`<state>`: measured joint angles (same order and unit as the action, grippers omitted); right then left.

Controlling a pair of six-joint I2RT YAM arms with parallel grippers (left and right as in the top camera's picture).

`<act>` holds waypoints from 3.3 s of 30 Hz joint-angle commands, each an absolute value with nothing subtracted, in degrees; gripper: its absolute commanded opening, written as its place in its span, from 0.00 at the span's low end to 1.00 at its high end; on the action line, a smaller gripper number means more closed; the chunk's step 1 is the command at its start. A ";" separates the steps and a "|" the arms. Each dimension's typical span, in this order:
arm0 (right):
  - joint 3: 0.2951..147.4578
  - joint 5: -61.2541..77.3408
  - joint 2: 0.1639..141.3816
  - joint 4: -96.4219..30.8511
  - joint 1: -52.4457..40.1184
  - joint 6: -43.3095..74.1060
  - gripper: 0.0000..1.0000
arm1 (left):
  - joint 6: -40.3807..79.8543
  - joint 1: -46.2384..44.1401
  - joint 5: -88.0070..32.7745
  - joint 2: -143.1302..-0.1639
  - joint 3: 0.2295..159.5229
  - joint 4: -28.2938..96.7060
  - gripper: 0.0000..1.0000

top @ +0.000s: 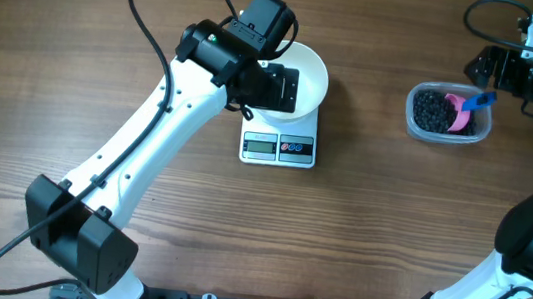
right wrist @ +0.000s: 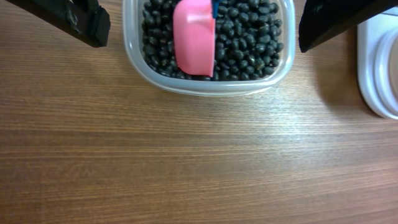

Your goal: Scoop item into bowl and weigh 150g on scale

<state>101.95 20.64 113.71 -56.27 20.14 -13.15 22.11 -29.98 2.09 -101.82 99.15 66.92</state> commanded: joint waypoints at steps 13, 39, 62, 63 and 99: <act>103.11 19.07 114.76 -51.40 19.90 -13.32 1.00 | 12.19 -36.62 -0.84 -102.67 98.45 73.71 1.00; 103.11 19.05 114.76 -51.37 19.90 -13.34 1.00 | 1.72 -49.01 5.72 -106.21 73.38 44.69 1.00; 103.11 19.07 114.76 -51.37 19.90 -13.34 1.00 | -4.32 -48.90 6.02 -115.39 73.38 37.12 1.00; 103.11 19.05 114.76 -51.37 19.90 -13.32 1.00 | -4.32 -48.82 6.02 -115.70 73.38 37.63 1.00; 103.11 19.07 114.76 -51.37 19.90 -13.32 1.00 | -7.31 -48.10 -0.14 -115.35 73.38 40.29 1.00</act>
<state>101.95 19.40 113.71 -51.53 20.14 -13.13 -6.66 -48.47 1.63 -112.49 74.00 40.07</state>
